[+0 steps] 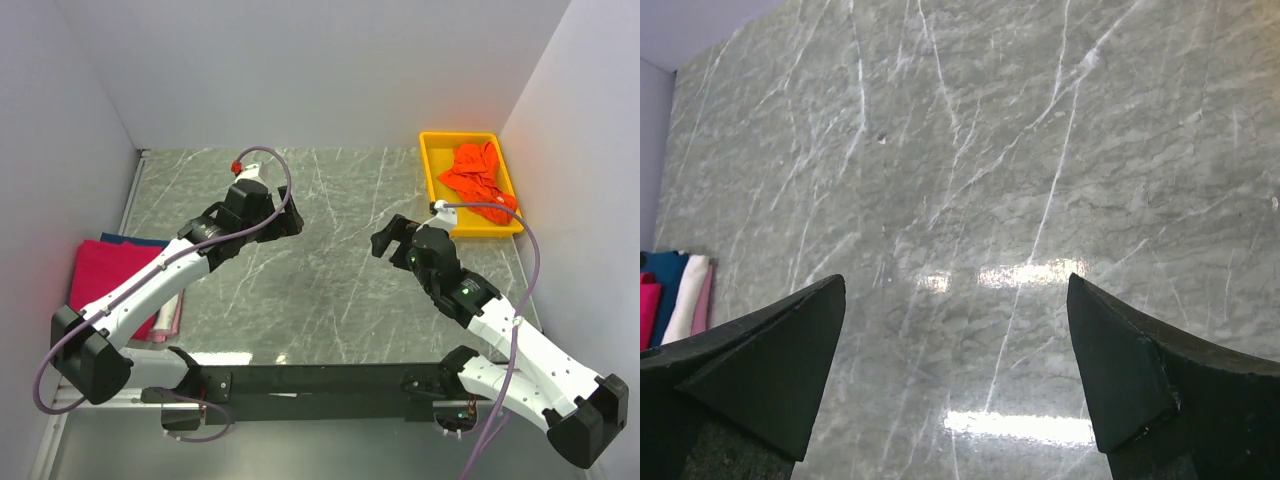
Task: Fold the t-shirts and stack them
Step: Grab the tshirt from the pile
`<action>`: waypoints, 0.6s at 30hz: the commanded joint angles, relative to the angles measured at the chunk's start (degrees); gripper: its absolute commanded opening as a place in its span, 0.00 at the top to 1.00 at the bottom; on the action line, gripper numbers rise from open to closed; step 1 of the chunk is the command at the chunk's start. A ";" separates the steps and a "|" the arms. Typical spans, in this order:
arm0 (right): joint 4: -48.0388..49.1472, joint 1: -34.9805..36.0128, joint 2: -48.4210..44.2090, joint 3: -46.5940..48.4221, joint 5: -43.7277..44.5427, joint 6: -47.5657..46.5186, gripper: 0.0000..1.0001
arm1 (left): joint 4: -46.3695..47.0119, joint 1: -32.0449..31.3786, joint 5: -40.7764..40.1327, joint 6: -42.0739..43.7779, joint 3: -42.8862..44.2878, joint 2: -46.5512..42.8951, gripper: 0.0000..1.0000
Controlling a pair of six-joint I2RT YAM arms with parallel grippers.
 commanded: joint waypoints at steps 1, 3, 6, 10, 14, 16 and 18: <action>2.23 -0.02 -0.72 0.03 0.60 0.53 0.03 | 0.99 0.35 0.88 0.98 -0.17 -1.91 0.00; 2.05 -0.11 -0.54 0.12 0.69 0.70 0.03 | 0.90 0.35 0.88 1.07 -0.08 -1.99 0.00; 1.79 -0.02 0.51 0.38 0.51 0.88 0.03 | 0.81 0.43 0.88 1.16 -0.17 -2.08 0.00; 0.91 -0.02 3.32 3.19 0.51 0.09 0.03 | 0.55 0.61 0.88 1.24 -0.17 -2.43 0.01; -1.02 -1.86 9.46 9.24 1.30 -2.10 0.03 | 0.81 0.70 1.23 1.07 -0.69 -2.96 0.01; -2.25 -6.93 15.87 15.13 -0.61 -2.90 0.04 | 0.55 0.70 1.67 1.07 -0.61 -2.87 0.00; -4.53 -11.25 23.40 21.87 -2.03 -3.78 0.05 | -0.24 0.70 2.02 1.07 -0.08 -2.61 0.01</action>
